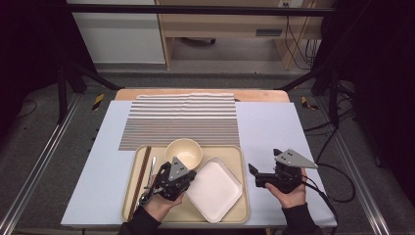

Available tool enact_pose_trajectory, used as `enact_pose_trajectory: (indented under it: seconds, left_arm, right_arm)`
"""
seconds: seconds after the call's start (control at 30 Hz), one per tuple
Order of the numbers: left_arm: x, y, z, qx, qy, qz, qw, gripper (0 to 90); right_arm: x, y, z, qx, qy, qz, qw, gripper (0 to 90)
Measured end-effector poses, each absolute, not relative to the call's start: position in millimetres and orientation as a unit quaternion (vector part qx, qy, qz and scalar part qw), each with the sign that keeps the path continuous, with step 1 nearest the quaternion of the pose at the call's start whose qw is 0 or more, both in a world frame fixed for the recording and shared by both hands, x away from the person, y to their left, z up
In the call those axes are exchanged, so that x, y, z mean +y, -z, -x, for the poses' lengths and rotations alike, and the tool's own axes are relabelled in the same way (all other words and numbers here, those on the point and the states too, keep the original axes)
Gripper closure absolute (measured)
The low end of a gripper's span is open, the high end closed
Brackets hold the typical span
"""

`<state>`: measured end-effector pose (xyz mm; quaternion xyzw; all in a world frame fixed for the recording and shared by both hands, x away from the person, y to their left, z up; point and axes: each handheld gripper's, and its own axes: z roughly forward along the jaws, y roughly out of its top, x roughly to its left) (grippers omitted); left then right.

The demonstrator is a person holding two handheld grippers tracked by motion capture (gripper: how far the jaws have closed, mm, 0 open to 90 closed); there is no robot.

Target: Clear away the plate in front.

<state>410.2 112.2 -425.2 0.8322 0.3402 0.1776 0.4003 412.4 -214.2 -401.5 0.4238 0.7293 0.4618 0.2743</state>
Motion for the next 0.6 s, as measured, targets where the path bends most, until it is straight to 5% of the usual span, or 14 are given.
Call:
enact_pose_trajectory:
  seconds: [0.6]
  left_arm:
    - [103,450,-423,0.357,-0.165,-0.845,0.364,85.7]
  right_arm:
    - [-213,402,-413,0.732,-0.459,-0.423,0.273,2.9]
